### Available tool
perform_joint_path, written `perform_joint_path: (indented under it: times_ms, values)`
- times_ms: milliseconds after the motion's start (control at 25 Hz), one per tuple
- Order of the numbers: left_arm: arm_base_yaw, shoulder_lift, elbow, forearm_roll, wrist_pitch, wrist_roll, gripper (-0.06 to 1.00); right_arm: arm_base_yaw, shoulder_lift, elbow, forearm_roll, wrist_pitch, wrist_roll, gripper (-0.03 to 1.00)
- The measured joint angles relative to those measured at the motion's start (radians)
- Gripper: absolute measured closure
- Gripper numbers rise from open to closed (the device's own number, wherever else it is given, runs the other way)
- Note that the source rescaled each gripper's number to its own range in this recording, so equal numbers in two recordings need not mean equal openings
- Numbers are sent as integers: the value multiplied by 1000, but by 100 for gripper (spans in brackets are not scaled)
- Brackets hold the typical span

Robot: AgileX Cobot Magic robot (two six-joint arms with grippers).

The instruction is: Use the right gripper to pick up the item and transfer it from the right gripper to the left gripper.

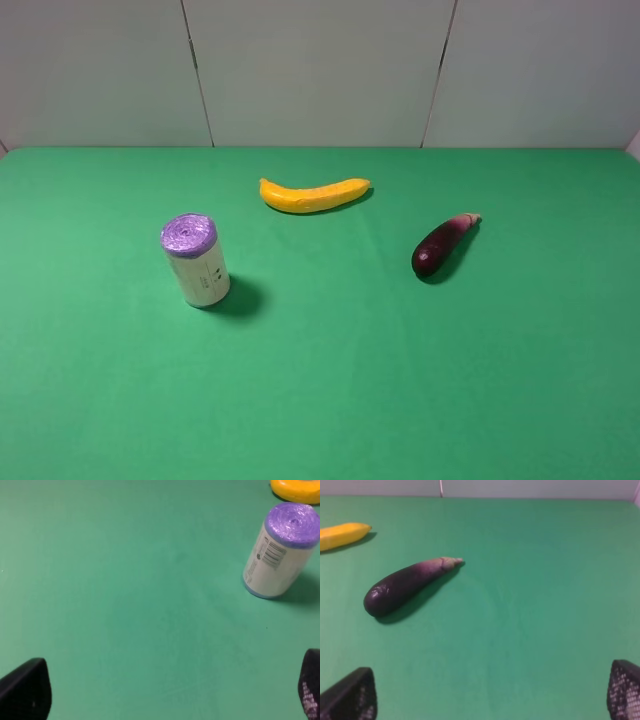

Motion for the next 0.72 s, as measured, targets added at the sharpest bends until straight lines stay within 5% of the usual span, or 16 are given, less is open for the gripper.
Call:
perform_joint_path:
  times_ms: [720]
  values:
    - [0, 0, 0, 0, 0, 0, -4, 0, 0, 1, -1, 0, 0, -3]
